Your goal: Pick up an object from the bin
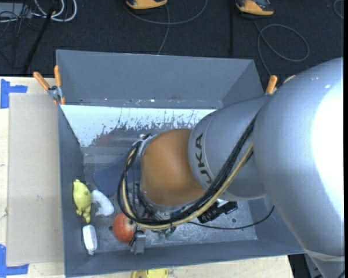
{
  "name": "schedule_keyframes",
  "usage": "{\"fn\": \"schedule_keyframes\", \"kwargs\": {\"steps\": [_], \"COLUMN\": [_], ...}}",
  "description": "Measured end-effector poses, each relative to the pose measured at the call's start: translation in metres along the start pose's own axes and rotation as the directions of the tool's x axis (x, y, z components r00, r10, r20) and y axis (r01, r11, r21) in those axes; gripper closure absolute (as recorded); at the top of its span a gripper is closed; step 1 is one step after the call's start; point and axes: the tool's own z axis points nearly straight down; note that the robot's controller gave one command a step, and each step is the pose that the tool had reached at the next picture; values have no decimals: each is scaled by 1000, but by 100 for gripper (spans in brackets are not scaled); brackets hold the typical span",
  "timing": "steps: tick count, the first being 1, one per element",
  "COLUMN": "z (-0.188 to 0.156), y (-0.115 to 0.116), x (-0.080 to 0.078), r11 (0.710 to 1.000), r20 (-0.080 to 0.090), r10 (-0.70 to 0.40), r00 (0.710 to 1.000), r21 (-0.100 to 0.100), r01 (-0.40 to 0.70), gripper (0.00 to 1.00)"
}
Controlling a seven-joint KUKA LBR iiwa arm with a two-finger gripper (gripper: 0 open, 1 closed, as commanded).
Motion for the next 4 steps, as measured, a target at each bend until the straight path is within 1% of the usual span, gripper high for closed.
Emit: {"fn": "schedule_keyframes", "kwargs": {"steps": [1, 2, 3, 4], "z": [25, 25, -6, -74], "y": [-30, -30, -33, -35], "x": [1, 1, -2, -22], "r11": [1000, 1000, 1000, 1000], "r20": [17, 17, -7, -2], "r10": [-19, -18, -23, -23], "r00": [1000, 1000, 1000, 1000], "r21": [-6, -6, 2, 0], "r01": [19, 19, 23, 23], "gripper": [100, 100, 0, 0]}}
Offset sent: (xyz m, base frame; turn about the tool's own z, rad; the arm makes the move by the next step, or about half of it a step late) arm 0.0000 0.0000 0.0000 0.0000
